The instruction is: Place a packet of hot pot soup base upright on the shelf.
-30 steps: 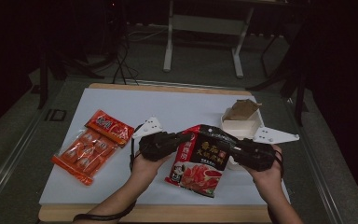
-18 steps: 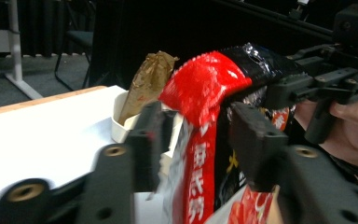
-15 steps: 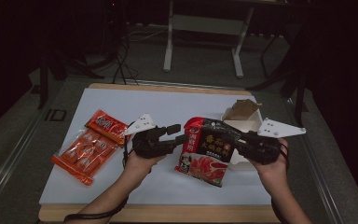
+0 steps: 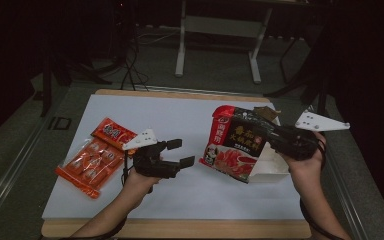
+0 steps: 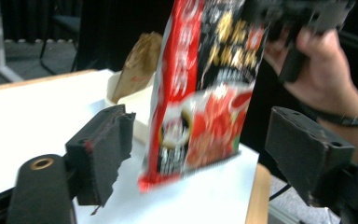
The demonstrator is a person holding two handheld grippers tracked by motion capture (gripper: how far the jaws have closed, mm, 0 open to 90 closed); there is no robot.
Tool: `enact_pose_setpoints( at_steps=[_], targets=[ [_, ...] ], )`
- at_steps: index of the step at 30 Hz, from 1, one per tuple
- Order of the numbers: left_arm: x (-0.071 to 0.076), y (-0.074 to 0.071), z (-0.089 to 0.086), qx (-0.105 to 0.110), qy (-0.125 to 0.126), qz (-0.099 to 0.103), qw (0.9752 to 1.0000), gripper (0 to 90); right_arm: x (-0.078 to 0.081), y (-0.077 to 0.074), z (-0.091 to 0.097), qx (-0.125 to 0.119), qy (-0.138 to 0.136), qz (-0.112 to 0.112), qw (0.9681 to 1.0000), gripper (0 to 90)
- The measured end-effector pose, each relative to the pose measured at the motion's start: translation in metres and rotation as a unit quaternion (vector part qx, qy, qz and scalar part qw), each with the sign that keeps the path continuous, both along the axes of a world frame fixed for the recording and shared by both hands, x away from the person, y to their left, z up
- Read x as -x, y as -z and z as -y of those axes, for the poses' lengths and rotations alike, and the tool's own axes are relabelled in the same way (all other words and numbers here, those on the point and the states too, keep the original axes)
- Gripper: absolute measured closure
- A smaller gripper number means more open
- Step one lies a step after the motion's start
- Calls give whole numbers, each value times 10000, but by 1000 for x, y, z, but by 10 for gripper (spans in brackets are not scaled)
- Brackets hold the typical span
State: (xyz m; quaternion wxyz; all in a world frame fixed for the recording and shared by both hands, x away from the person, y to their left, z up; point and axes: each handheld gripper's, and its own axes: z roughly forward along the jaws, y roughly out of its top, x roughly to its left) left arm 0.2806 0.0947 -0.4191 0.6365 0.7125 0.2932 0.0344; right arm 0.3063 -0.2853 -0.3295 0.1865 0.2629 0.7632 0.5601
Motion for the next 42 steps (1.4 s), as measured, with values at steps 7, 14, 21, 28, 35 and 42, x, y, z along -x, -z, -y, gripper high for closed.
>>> enact_pose_setpoints(
  at_steps=[7, 14, 21, 28, 35, 42],
  targets=[
    [7, 16, -6, -177, 95, -53, 9998, 128, -10, -7, 13, -32, 78, 145, 9999, 768],
    [18, 34, -10, -338, 57, -51, 9994, 17, -20, -11, 25, 16, 250, 226, 9994, 768],
    [31, 58, -21, -532, 158, -13, 9985, 19, -31, -13, 37, -9, 381, 327, 9987, 768],
    [41, 72, -37, -683, -15, 110, 9976, 20, -42, -16, 52, 91, 568, 467, 9972, 768],
    [44, 78, -45, -567, -36, -53, 9984, 20, -50, -19, 66, 312, 712, 620, 9950, 767],
    [43, 83, -49, -464, -98, -159, 9988, 20, -62, -12, 82, 553, 771, 684, 9931, 768]
  ],
)
